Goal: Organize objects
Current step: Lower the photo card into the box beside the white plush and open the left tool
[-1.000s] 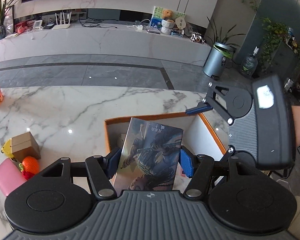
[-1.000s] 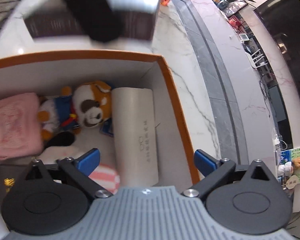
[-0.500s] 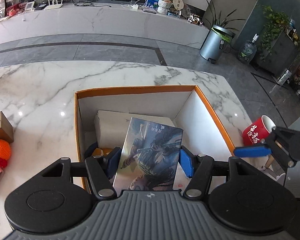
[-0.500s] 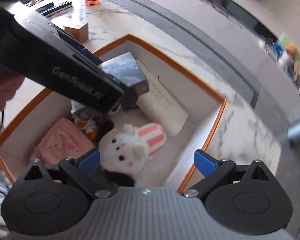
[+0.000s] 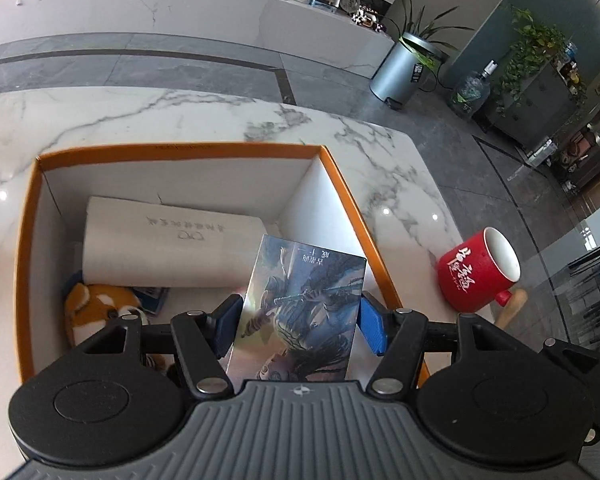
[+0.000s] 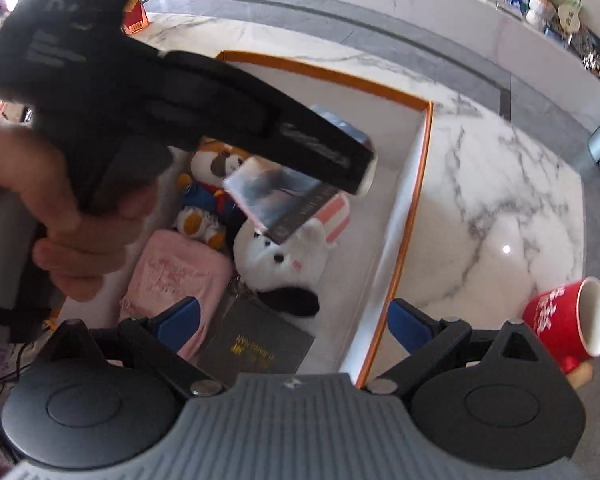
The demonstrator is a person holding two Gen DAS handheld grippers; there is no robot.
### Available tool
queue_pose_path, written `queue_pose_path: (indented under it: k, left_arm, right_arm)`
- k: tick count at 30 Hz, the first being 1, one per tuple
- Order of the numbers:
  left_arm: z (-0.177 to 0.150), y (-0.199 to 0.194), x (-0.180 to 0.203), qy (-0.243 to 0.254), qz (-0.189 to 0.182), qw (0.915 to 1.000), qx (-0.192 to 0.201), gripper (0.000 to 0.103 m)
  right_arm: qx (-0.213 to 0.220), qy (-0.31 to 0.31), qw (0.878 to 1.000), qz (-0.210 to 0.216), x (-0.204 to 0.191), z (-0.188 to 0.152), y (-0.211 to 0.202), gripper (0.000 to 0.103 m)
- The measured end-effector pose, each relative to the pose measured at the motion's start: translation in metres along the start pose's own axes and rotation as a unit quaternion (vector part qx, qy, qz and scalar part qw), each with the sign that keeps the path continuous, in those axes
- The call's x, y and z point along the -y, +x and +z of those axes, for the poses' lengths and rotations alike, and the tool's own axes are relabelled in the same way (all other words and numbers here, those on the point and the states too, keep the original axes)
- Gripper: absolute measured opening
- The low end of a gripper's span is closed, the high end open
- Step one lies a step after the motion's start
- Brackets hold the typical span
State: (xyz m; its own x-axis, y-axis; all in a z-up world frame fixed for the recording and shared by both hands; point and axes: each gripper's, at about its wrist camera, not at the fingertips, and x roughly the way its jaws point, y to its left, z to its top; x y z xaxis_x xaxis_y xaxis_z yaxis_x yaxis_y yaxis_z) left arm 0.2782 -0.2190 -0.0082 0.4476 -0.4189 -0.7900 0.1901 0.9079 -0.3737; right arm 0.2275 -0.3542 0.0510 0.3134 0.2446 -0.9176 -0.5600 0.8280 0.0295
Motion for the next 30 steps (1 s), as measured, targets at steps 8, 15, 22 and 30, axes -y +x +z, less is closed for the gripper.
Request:
queue_pose_path:
  k: [8, 15, 22, 30]
  left_arm:
    - [-0.029, 0.006, -0.001, -0.003, 0.001, 0.9998, -0.021, 0.072]
    - [-0.035, -0.005, 0.005, -0.008, -0.035, 0.9991, -0.023, 0.072]
    - [-0.072, -0.002, -0.002, -0.013, -0.036, 0.9969, -0.069, 0.071]
    - [-0.088, 0.0, -0.002, -0.028, -0.061, 0.9952, -0.071, 0.07]
  right_arm:
    - [-0.017, -0.006, 1.0, -0.017, 0.004, -0.009, 0.003, 0.1]
    - [-0.027, -0.01, 1.0, -0.014, 0.0, -0.013, 0.011, 0.1]
    - [-0.034, -0.014, 0.999, -0.019, -0.001, -0.021, 0.009, 0.1]
    - [-0.049, -0.038, 0.998, -0.023, -0.013, -0.029, 0.012, 0.099]
